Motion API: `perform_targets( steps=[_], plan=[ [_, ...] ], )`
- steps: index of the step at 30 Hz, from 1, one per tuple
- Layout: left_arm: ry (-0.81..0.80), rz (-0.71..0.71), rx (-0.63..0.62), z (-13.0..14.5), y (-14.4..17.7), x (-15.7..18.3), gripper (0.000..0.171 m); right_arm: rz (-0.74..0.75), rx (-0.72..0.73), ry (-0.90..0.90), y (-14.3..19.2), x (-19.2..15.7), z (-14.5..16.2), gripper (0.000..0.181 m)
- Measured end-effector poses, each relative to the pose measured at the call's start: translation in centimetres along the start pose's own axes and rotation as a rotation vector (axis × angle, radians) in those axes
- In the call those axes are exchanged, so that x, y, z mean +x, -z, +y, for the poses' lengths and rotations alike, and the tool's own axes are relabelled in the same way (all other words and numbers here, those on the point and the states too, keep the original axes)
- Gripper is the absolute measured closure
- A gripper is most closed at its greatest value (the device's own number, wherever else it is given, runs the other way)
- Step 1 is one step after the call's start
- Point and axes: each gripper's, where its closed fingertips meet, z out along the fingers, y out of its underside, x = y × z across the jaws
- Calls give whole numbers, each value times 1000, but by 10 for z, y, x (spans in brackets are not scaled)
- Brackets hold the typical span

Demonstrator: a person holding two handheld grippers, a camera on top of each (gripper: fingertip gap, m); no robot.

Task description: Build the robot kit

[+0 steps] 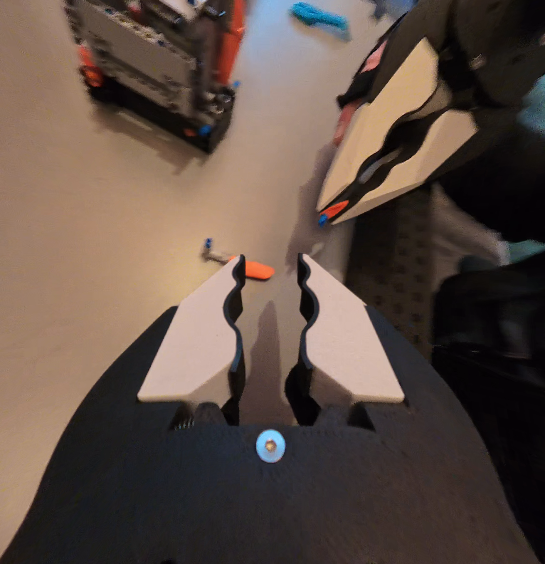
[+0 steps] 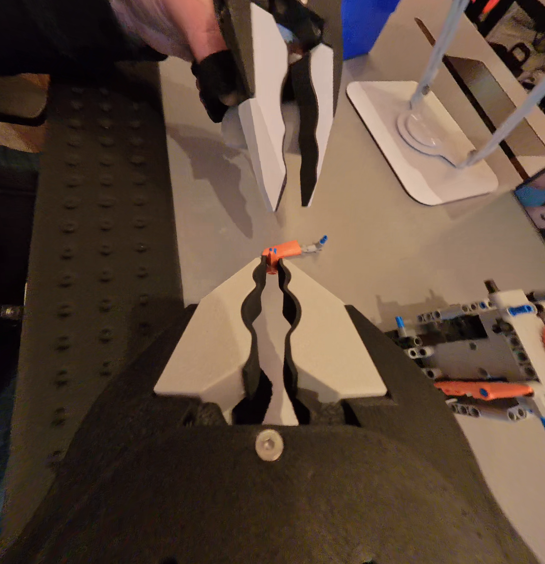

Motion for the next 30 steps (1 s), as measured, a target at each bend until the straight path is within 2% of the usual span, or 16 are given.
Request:
perform_targets(
  steps=[6, 8, 10, 13, 16, 22, 26, 30],
  plan=[
    [-112, -154, -198, 25, -17, -13, 123, 18, -64, -72, -6, 11, 20, 176],
    [-104, -207, -247, 34, -26, -17, 120, 20, -80, -74, -8, 10, 24, 176],
    [-86, -207, -251, 36, -35, -12, 116, 20, -90, -80, -10, 11, 26, 176],
    [-96, -288, -260, 35, -38, -19, 122, 18, -87, -90, -11, 12, 27, 176],
    [-106, -308, -267, 34, -41, -17, 132, 19, -84, -97, -10, 13, 28, 176],
    [-160, -278, -298, 38, -41, -9, 133, 27, -86, -101, -10, 14, 30, 176],
    [-225, -235, -367, 47, -32, -6, 133, 27, -89, -104, -10, 15, 31, 176],
    [-272, -220, -381, 47, -25, -3, 133, 30, -89, -97, -10, 14, 31, 176]
  ],
)
